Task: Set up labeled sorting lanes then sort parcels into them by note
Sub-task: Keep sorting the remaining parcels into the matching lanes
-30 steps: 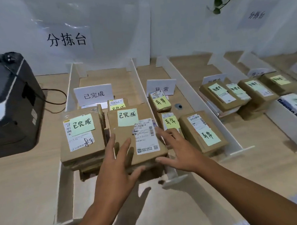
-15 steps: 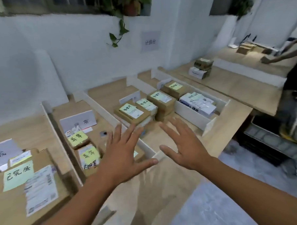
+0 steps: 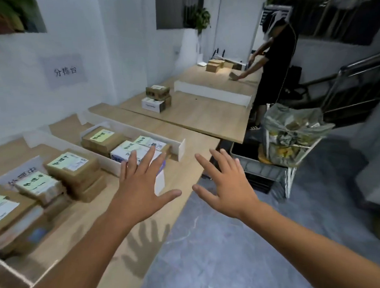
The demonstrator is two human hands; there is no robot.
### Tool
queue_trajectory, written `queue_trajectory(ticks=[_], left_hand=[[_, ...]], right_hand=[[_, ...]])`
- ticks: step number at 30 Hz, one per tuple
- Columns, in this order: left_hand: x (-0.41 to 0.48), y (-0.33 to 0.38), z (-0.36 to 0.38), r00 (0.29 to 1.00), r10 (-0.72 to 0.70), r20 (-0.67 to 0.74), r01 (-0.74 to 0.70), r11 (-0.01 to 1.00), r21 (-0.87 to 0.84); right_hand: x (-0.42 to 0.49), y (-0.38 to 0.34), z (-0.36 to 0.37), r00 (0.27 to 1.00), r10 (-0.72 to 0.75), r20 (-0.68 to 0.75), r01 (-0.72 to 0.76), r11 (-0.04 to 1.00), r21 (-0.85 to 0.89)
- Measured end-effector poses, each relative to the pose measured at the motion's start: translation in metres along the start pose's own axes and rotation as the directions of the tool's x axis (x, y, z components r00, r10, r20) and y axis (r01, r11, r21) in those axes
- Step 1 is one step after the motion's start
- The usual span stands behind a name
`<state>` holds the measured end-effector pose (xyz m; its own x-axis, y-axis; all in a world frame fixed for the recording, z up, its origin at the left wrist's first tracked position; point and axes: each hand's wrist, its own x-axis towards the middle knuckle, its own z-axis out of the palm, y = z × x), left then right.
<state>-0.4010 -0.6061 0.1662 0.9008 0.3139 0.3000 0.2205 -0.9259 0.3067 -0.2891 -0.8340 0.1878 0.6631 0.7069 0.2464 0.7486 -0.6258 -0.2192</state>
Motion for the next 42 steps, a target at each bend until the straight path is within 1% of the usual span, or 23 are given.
queue_trajectory(ticks=[3,8,10,14,18,23,27,29,32,34,38,40,42], left_hand=[[0.057,0.027,0.029,0.999,0.041,0.019,-0.04,0.999,-0.024],[0.162,0.066,0.087,0.997,0.045,0.059,-0.039,0.993,-0.11],[0.209,0.077,0.114,0.995,0.059,0.078,-0.049,0.991,-0.123],[0.313,0.083,0.159,0.993,0.042,0.106,-0.027,0.99,-0.136],[0.407,0.08,0.182,0.997,-0.001,0.082,0.014,0.988,-0.154],[0.503,0.069,0.2,0.994,-0.079,0.07,0.087,0.989,-0.118],[0.577,0.056,0.237,0.986,-0.158,0.045,0.162,0.981,-0.106],[0.614,0.051,0.258,0.976,-0.211,0.046,0.214,0.973,-0.091],[0.668,0.049,0.285,0.963,-0.268,0.016,0.268,0.963,-0.012],[0.706,0.05,0.298,0.947,-0.32,0.032,0.321,0.947,-0.007],[0.776,0.043,0.312,0.918,-0.395,0.018,0.396,0.918,-0.029],[0.804,0.029,0.315,0.897,-0.442,-0.011,0.441,0.896,-0.043],[0.828,0.006,0.318,0.87,-0.492,-0.037,0.49,0.87,-0.058]], right_hand=[[0.025,0.057,-0.013,1.0,0.025,0.008,-0.025,0.999,-0.025],[0.08,0.163,-0.011,0.999,0.033,-0.035,-0.034,0.999,-0.023],[0.114,0.207,-0.005,0.999,0.028,-0.034,-0.03,0.997,-0.071],[0.199,0.28,-0.002,0.998,0.042,0.043,-0.036,0.992,-0.121],[0.294,0.329,-0.002,0.996,-0.008,0.087,0.02,0.991,-0.134],[0.403,0.394,0.009,0.994,-0.064,0.084,0.069,0.996,-0.061],[0.492,0.451,0.037,0.987,-0.128,0.093,0.127,0.992,0.016],[0.537,0.48,0.057,0.979,-0.18,0.094,0.178,0.984,0.029],[0.603,0.517,0.08,0.966,-0.243,0.087,0.233,0.967,0.104],[0.648,0.54,0.091,0.951,-0.294,0.094,0.28,0.95,0.142],[0.746,0.566,0.108,0.919,-0.38,0.102,0.361,0.918,0.162],[0.792,0.568,0.12,0.907,-0.407,0.109,0.385,0.905,0.18],[0.834,0.565,0.138,0.873,-0.469,0.133,0.433,0.871,0.233]])
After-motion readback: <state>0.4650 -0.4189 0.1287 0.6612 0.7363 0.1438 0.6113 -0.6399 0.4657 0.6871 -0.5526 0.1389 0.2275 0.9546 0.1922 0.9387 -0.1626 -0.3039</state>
